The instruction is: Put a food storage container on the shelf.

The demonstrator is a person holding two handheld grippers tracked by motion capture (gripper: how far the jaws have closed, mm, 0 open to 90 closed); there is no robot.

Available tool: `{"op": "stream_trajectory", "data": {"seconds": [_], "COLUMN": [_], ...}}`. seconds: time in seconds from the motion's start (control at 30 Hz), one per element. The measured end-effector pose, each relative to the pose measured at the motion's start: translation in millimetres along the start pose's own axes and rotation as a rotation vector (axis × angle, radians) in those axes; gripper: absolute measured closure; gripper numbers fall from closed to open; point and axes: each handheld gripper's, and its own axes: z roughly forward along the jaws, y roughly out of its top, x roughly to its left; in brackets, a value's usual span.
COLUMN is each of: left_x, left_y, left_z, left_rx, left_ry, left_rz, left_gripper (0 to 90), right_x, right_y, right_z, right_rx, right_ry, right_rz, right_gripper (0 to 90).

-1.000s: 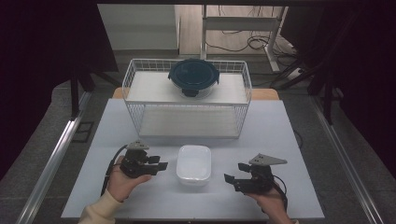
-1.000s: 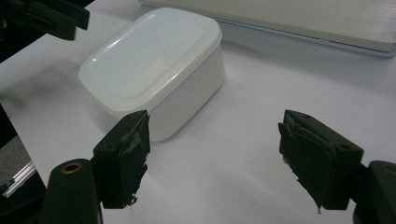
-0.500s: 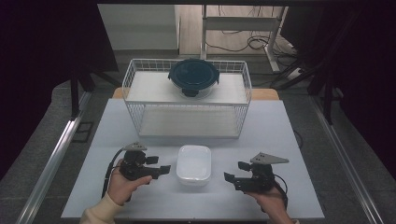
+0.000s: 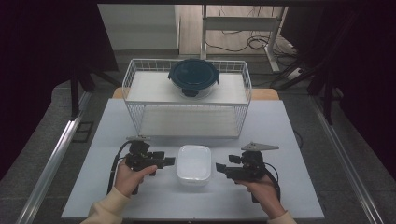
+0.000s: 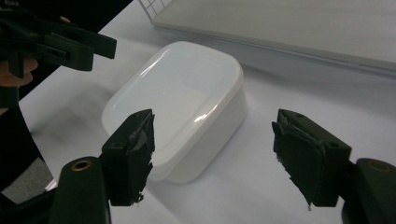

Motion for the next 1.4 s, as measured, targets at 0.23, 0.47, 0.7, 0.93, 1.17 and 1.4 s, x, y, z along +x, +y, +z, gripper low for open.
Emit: {"op": "stream_trajectory", "data": {"seconds": [0.23, 0.47, 0.7, 0.93, 1.17, 1.4], "left_x": [6.0, 7.6, 8.2, 17.1, 15.7, 20.2], "left_y": [5.0, 4.4, 1.5, -5.2, -6.2, -10.9], "left_z": [10.3, 16.0, 26.2, 33.2, 37.5, 36.9], "left_rx": [0.019, 0.037, 0.064, 0.08, 0.091, 0.067], "left_ry": [-0.026, -0.07, -0.094, -0.142, -0.2, -0.202], "left_rz": [-0.042, -0.062, -0.076, -0.134, -0.161, -0.199], "left_gripper": [36.9, 40.2, 42.2, 45.4, 55.0, 65.1], "right_x": [-5.5, -7.9, -5.1, -4.4, -7.9, -12.9], "right_y": [10.3, 9.8, 2.5, -1.8, -3.8, -5.7], "right_z": [18.1, 36.9, 45.9, 51.9, 54.5, 52.8], "right_rx": [0.018, 0.043, 0.065, 0.083, 0.096, 0.085], "right_ry": [0.014, 0.039, 0.06, 0.086, 0.1, 0.123], "right_rz": [0.1, 0.168, 0.18, 0.191, 0.23, 0.32], "right_gripper": [32.3, 35.1, 37.3, 42.2, 50.3, 62.8]}}
